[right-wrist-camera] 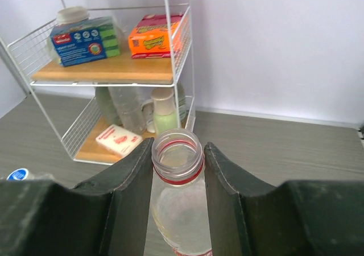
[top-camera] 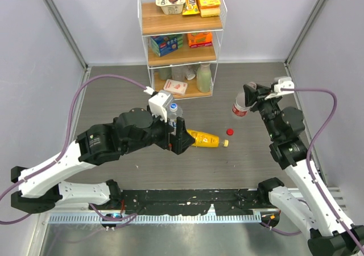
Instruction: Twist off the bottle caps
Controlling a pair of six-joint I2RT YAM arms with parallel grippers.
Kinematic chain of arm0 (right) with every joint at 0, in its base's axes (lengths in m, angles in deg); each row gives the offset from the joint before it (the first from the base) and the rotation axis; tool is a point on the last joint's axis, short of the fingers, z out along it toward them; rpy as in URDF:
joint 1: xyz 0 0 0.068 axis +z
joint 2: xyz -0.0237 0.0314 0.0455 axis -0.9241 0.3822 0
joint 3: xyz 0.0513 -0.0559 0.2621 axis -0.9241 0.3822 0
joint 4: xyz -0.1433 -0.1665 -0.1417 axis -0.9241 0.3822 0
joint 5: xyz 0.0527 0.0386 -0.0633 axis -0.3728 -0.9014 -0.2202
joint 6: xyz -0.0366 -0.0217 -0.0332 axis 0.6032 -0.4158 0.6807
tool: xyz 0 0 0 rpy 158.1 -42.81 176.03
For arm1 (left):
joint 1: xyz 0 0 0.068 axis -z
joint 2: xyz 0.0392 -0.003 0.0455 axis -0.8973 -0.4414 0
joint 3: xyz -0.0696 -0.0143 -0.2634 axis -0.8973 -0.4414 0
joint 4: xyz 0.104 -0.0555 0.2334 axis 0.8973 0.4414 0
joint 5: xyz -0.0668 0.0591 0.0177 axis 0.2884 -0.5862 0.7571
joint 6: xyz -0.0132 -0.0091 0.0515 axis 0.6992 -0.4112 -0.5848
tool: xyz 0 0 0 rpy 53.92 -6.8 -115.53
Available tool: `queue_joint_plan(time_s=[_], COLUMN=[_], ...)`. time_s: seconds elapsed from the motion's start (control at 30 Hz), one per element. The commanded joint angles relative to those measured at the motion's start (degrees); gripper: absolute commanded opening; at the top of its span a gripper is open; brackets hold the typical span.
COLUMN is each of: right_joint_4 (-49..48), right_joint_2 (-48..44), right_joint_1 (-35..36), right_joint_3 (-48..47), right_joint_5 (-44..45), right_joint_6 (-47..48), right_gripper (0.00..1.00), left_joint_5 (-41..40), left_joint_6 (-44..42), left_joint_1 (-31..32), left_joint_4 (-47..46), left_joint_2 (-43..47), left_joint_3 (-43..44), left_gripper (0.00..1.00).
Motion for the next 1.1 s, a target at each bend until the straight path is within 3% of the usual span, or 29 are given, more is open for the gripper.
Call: queue_joint_plan(time_s=[0.0, 0.4, 0.7, 1.07], right_joint_4=[-13.6, -20.7, -30.1, -33.1], right_joint_2=[-3.1, 1.0, 4.2, 4.0], right_joint_1=[0.3, 0.1, 0.3, 0.3], right_joint_3=[4.7, 10.9, 17.6, 25.3], right_joint_5=[5.9, 7.5, 13.9, 17.9], right_joint_6=[1.9, 1.7, -1.0, -0.5], right_gripper=[0.02, 0.02, 0.02, 0.02], left_joint_5=[-0.2, -1.0, -0.7, 0.4], left_joint_6=[-0.6, 4.1, 3.9, 4.6], left_joint_1=[-0.2, -0.2, -0.2, -0.2], left_joint_4=[-1.3, -4.1, 0.4, 1.7], left_joint_2=[0.4, 3.2, 4.9, 4.1], left_joint_3=[0.6, -3.0, -2.2, -3.5], left_gripper=[1.0, 1.0, 1.0, 1.0])
